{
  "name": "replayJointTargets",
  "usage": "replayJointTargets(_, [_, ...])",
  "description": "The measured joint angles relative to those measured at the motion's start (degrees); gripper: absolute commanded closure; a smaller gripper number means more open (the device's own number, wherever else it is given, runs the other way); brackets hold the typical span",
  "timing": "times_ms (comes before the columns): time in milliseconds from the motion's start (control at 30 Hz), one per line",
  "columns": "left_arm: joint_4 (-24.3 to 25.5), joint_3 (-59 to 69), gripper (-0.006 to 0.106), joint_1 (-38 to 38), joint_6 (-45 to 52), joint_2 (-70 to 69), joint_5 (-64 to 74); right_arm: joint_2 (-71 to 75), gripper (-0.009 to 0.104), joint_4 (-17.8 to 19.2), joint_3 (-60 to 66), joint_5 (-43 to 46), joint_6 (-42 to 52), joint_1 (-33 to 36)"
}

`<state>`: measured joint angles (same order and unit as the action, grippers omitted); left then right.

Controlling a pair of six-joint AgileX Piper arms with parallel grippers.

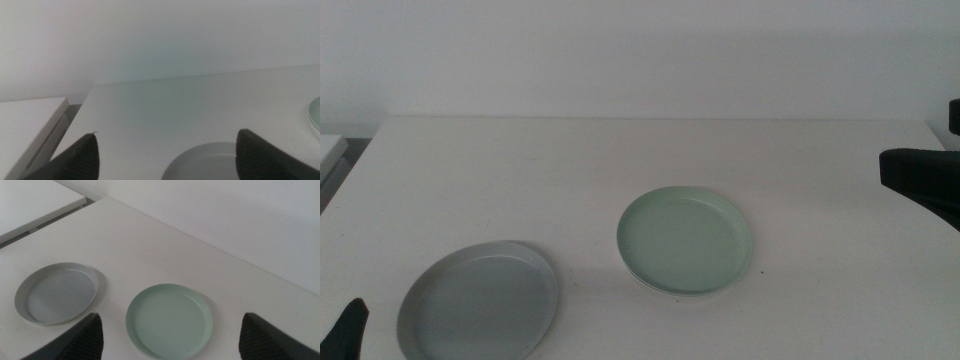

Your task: Stack the three bowls on top of each other.

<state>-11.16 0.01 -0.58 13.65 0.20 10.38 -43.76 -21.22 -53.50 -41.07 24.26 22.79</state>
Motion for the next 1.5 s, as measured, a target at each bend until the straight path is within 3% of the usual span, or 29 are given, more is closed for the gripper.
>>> replayJointTargets(167, [0.36, -5.38, 0.007, 0.00, 0.00, 4.32, 10.19, 0.00, 0.003, 0.00, 0.00, 0.00, 0.00, 0.00])
replayJointTargets(367, [0.36, -28.95, 0.007, 0.00, -0.37, 24.21, 26.71, 0.09, 0.003, 0.00, 0.00, 0.00, 0.00, 0.00])
replayJointTargets(500, [0.49, -40.26, 0.007, 0.00, -7.91, 36.06, 41.14, 0.09, 0.003, 0.00, 0.00, 0.00, 0.00, 0.00])
replayJointTargets(633, [1.93, -43.61, 0.007, 0.00, -10.99, 45.38, 50.31, 0.09, 0.003, -0.04, 0.00, 0.00, 0.00, 0.00])
replayJointTargets(900, [3.75, -44.21, 0.007, 2.29, -8.24, 62.31, 44.30, 0.09, 0.003, -0.04, 0.00, 0.00, 0.00, 0.00])
replayJointTargets(1067, [-0.99, -45.05, 0.007, 7.85, 1.04, 74.03, 40.45, 0.09, 0.003, -0.04, 0.00, 0.00, 0.00, 0.00])
replayJointTargets(1200, [-2.93, -45.05, 0.007, 11.54, 2.22, 82.11, 34.59, 0.09, 0.003, -0.04, 0.00, 0.00, 0.00, 0.00])
replayJointTargets(1500, [-13.57, -45.10, 0.007, 12.11, 9.21, 95.10, 29.04, 0.09, 0.003, -0.04, 0.00, 0.00, 0.00, 0.00])
